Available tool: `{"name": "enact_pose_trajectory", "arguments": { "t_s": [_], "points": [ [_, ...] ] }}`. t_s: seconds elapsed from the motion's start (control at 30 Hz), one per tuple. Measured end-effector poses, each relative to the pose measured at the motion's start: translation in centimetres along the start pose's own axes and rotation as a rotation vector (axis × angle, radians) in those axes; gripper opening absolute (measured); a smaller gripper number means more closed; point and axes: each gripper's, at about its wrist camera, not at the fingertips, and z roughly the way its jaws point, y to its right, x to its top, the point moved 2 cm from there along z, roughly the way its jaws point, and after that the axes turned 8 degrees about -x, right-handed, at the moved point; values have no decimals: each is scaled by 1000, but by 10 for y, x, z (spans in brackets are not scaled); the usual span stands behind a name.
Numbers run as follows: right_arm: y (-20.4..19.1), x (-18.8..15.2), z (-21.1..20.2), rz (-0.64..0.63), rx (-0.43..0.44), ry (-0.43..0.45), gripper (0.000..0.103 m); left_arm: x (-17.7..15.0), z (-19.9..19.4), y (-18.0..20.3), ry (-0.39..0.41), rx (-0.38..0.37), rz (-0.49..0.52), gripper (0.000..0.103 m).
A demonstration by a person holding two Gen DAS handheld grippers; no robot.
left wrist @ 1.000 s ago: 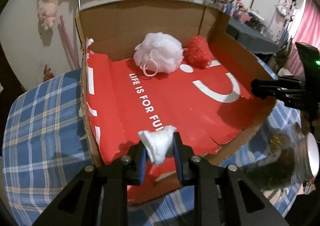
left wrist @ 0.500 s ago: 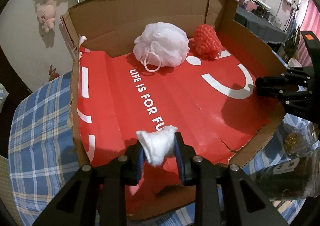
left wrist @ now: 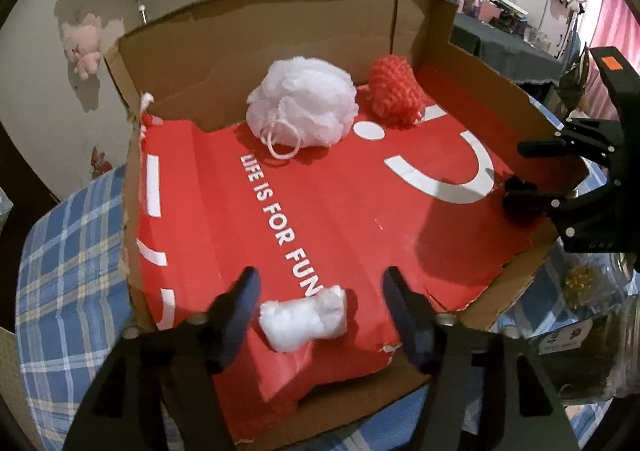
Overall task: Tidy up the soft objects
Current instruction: 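Open both tools to release the sock and black toy in the box, then withdraw both tools from the box back toward the items on the table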
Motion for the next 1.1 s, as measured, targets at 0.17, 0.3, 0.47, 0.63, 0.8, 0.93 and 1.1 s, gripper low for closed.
{"name": "enact_pose_trajectory", "arguments": {
  "t_s": [0.17,0.3,0.47,0.63,0.8,0.93,1.1],
  "points": [
    [8,-1,-11,22,-5,20,59,1,-15,4,48,-3,-3,76],
    [13,-3,-31,53,-9,58,67,2,-41,12,123,-1,-9,86],
    [18,-6,-74,105,-3,144,69,-3,-83,29,232,-6,-23,94],
    [18,-16,-125,158,13,251,77,-13,-131,51,361,-8,-38,103],
    [12,-30,-174,203,17,357,81,-27,-168,70,457,-2,-41,103],
    [4,-48,-211,250,23,450,87,-43,-191,89,524,15,-34,103],
    [-5,-78,-248,304,38,556,90,-69,-214,112,612,54,-18,103]
  ]
}}
